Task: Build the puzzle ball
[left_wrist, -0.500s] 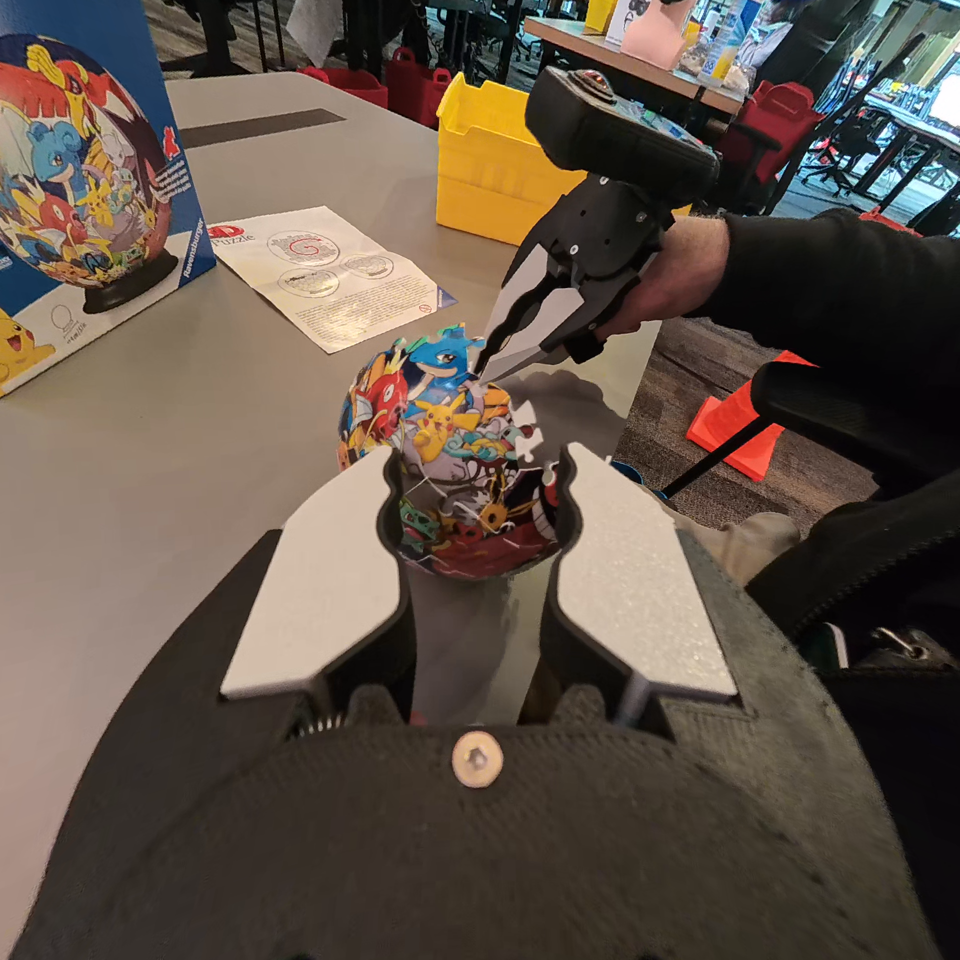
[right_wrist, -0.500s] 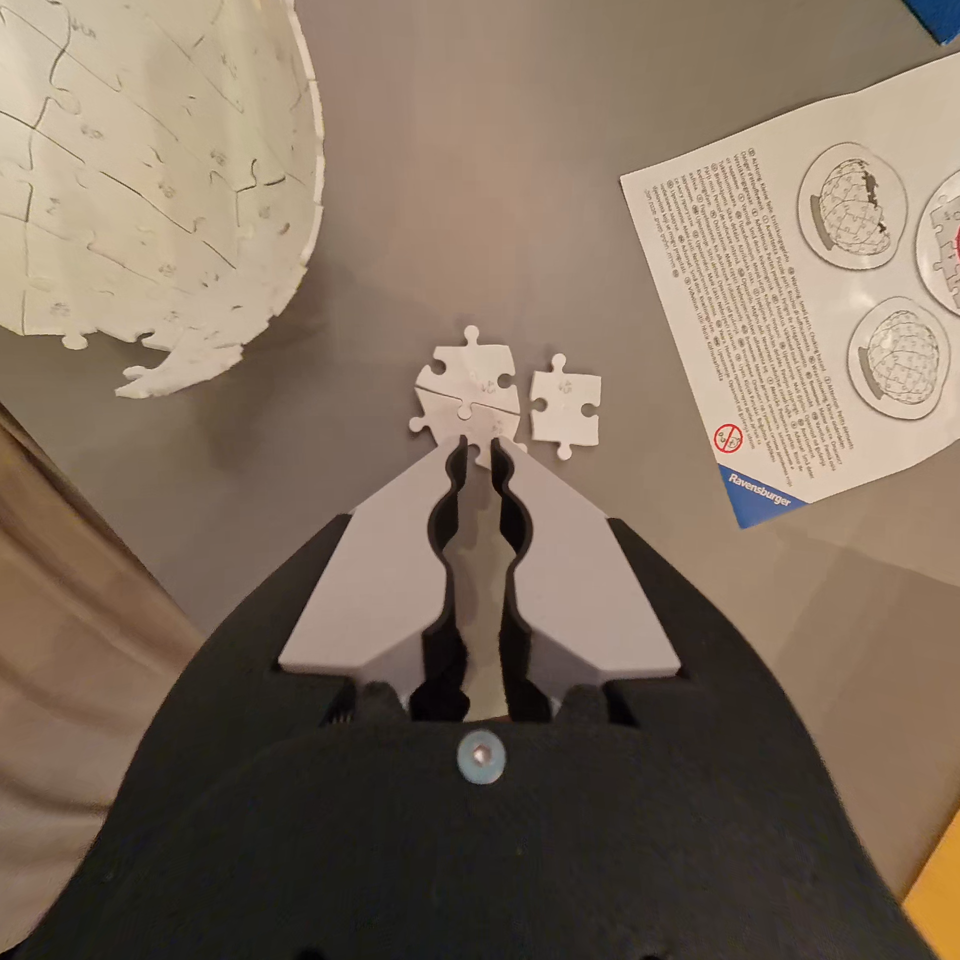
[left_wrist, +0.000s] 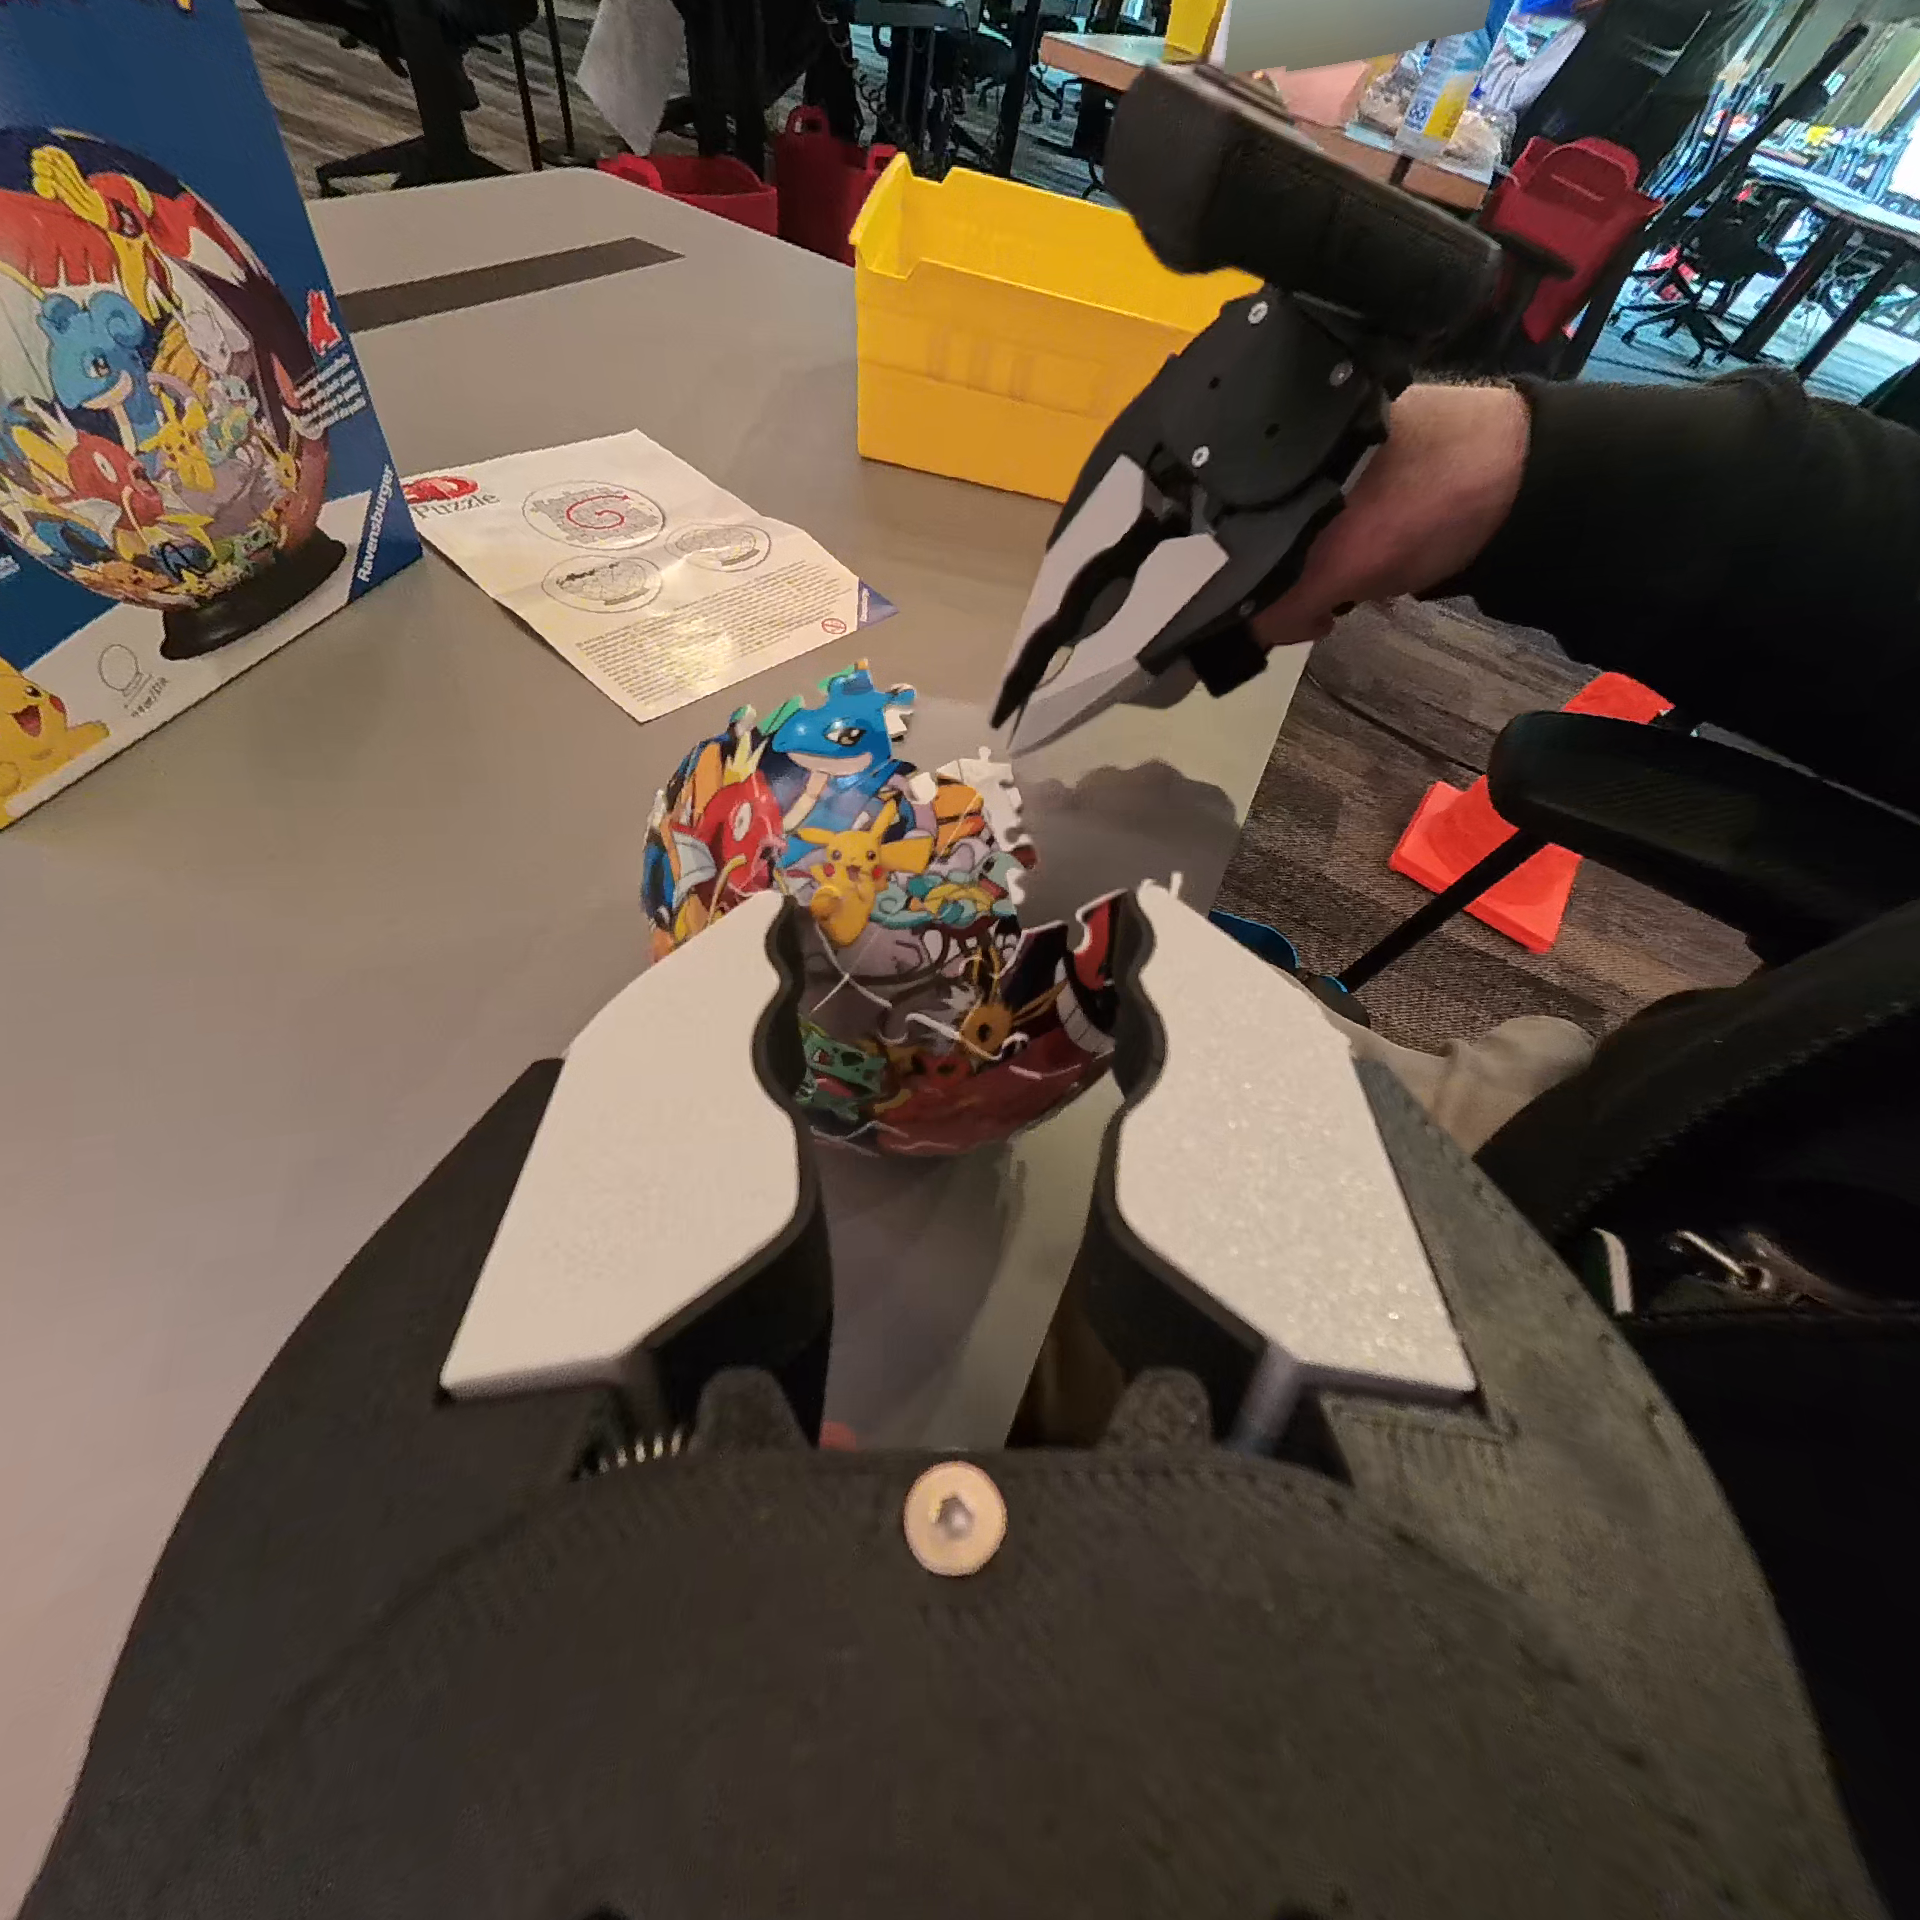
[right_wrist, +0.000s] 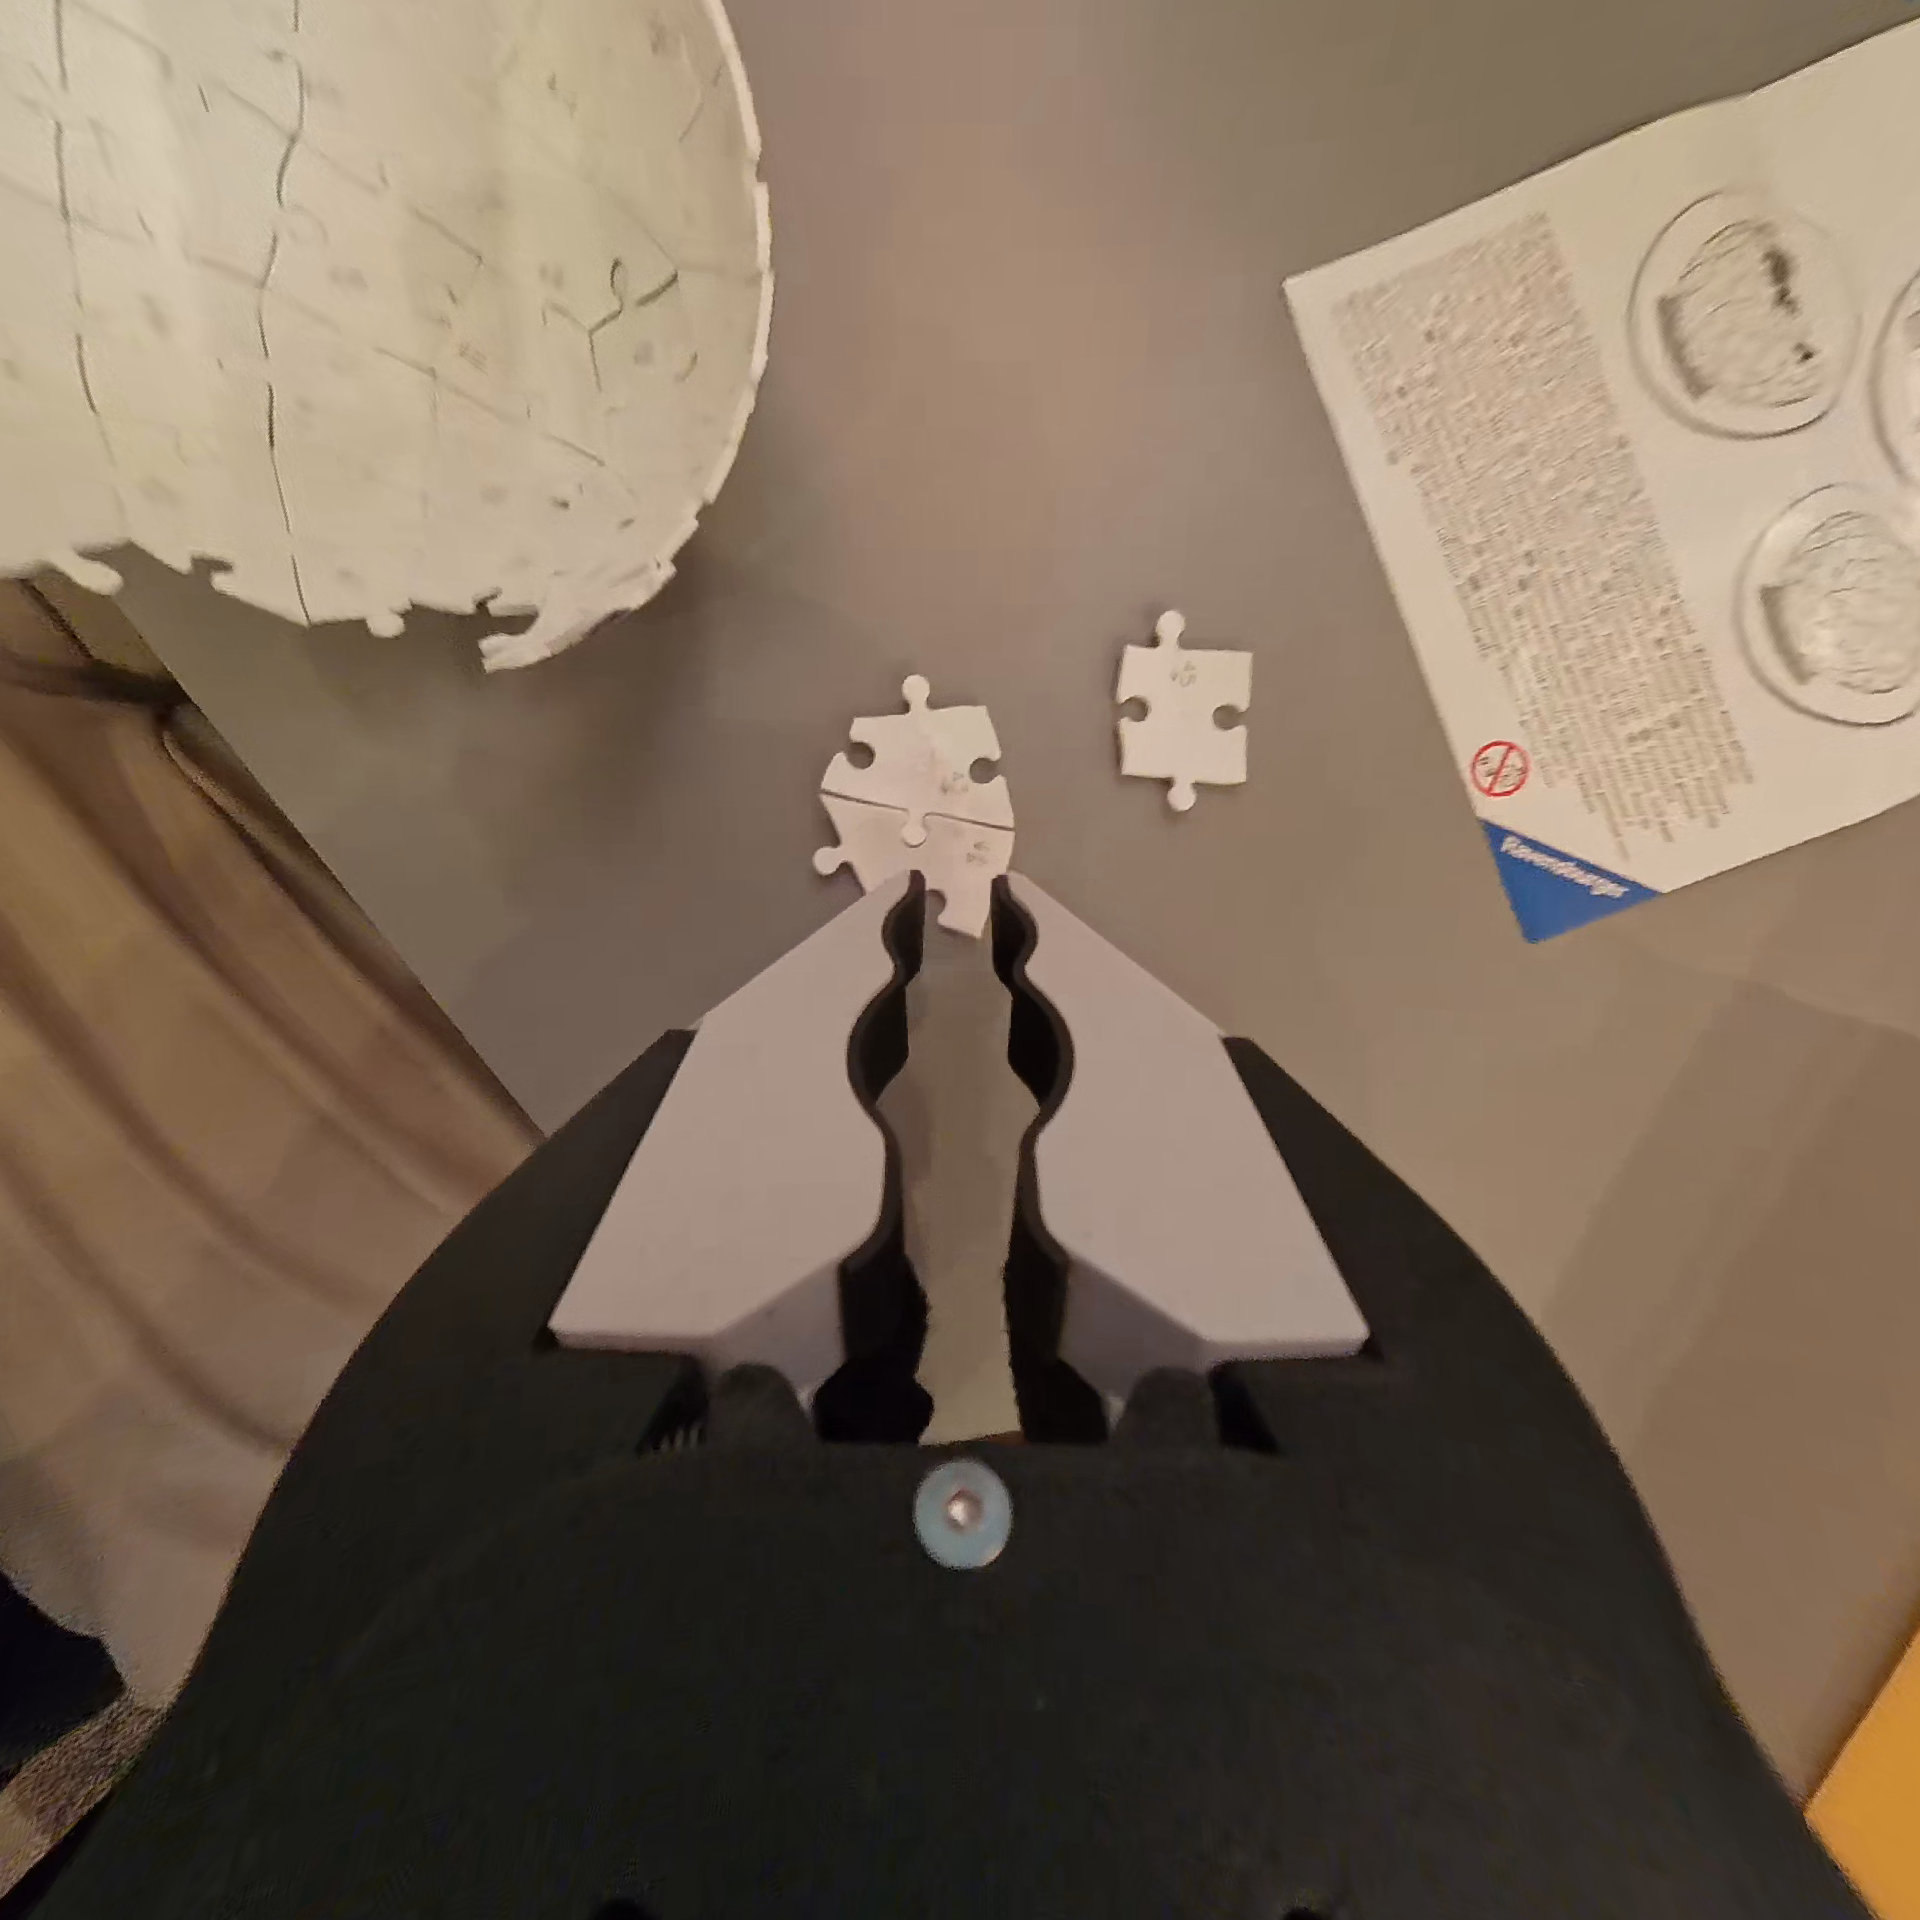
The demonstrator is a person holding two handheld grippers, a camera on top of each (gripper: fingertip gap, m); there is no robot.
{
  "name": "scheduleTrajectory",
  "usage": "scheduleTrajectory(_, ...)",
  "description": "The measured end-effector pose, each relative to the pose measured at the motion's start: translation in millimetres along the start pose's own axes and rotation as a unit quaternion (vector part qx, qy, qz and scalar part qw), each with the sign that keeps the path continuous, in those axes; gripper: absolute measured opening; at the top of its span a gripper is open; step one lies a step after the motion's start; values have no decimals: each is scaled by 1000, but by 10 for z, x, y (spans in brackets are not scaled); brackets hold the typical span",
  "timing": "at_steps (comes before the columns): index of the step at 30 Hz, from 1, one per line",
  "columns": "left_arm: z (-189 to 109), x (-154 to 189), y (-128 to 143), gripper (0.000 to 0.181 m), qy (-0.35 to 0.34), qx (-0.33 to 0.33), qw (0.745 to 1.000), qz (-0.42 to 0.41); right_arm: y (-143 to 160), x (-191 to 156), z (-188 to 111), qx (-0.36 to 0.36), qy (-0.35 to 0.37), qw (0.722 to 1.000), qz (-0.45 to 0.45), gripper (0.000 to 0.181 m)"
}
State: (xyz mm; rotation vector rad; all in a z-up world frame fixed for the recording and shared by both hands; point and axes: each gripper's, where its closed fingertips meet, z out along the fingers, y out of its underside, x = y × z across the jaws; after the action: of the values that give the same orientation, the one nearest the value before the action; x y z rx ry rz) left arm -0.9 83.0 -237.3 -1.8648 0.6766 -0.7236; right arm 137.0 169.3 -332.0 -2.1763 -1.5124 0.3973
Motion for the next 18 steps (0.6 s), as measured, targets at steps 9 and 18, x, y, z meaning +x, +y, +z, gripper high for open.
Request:
scheduleTrajectory(9,17,86,9,57,-2,4,1000,4,33,89,168,-19,8,1000,-13,5)
scheduleTrajectory(18,63,150,14,57,-8,-3,1000,26,117,-88,116,-19,-6,1000,2,3)
